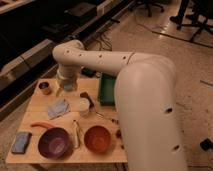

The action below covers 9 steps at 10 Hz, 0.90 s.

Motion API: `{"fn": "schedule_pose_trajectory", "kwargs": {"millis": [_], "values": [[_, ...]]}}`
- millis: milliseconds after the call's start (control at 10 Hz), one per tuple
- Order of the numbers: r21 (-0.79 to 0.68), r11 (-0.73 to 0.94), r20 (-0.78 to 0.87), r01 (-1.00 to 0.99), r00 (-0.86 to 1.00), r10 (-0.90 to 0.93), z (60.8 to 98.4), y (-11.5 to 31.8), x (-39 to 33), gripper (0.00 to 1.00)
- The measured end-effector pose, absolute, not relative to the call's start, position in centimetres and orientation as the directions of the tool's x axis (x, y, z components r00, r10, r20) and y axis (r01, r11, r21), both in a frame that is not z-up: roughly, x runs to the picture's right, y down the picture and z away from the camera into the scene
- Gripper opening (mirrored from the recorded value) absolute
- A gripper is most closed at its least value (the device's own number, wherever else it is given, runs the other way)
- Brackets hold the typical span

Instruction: Wipe tray with towel

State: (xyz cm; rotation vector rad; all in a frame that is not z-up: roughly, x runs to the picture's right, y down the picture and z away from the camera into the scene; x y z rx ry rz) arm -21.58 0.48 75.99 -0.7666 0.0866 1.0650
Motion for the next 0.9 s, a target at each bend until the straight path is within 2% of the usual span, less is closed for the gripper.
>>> {"fn": "schedule_pose_trajectory", "kwargs": {"millis": [300, 900], "values": [[-0.543, 0.287, -0.411, -0.789, 0.548, 0.729, 77.3, 1.1, -22.6, 0.65], [-0.602, 0.386, -0.376, -0.699, 0.674, 0.636, 85.2, 4.9, -29.3, 0.65]]}}
